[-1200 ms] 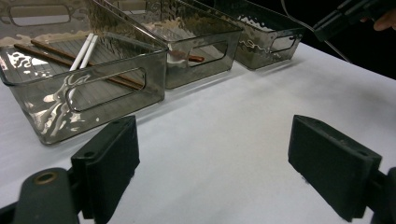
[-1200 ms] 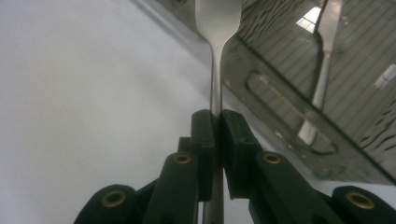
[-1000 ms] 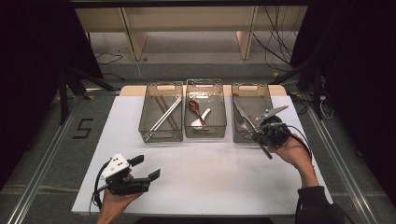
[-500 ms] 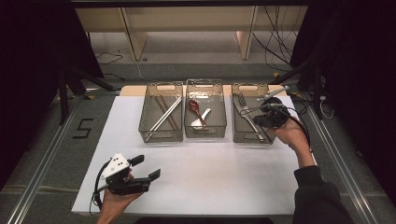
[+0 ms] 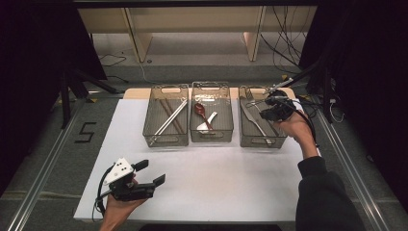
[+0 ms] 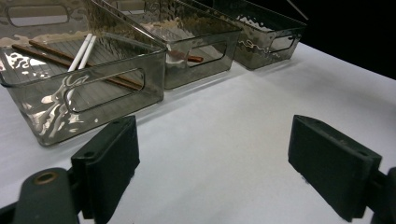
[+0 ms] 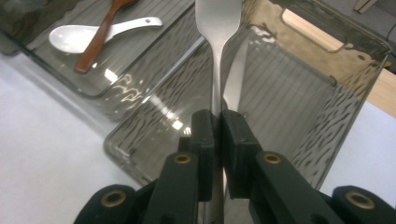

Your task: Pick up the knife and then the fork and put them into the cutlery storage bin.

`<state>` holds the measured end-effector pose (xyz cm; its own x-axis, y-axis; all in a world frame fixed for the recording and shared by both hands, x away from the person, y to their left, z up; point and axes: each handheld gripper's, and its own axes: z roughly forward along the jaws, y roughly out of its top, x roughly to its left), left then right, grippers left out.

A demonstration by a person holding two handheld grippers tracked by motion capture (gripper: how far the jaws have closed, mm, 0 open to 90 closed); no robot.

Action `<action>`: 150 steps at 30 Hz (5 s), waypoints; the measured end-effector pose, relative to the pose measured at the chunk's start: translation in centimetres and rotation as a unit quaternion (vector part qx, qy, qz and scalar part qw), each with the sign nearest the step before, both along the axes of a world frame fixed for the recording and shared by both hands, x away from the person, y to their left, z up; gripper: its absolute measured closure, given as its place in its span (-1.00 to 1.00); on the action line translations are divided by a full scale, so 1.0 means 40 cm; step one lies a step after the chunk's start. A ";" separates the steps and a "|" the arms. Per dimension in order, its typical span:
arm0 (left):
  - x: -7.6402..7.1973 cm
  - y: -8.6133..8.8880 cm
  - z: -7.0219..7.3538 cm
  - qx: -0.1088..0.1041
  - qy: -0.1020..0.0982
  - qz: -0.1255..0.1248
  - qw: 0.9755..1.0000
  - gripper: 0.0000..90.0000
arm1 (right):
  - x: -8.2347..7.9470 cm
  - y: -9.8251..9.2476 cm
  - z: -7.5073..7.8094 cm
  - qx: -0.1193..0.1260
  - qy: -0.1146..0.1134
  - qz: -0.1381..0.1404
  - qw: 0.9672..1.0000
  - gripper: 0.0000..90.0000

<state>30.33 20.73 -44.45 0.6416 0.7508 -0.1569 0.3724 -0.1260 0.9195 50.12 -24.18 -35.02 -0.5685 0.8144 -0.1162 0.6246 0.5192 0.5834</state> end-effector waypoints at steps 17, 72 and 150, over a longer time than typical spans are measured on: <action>0.000 0.000 0.000 0.000 -0.001 0.000 1.000 -0.65 | 0.034 -0.016 -0.016 -0.003 -0.019 -0.030 0.999 0.87; -0.001 0.000 0.000 0.000 0.000 0.000 1.000 -0.65 | 0.045 -0.036 -0.120 0.007 0.009 -0.065 0.998 0.86; -0.003 -0.002 0.000 0.004 0.002 -0.003 1.000 -0.65 | -0.314 0.035 -0.136 0.204 -0.066 0.024 0.977 -0.31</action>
<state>30.20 20.63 -44.45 0.6453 0.7483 -0.1535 0.3762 -0.1364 0.9165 37.56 -22.77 -40.46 -0.6084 0.7817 0.1375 0.5114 0.2536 0.8211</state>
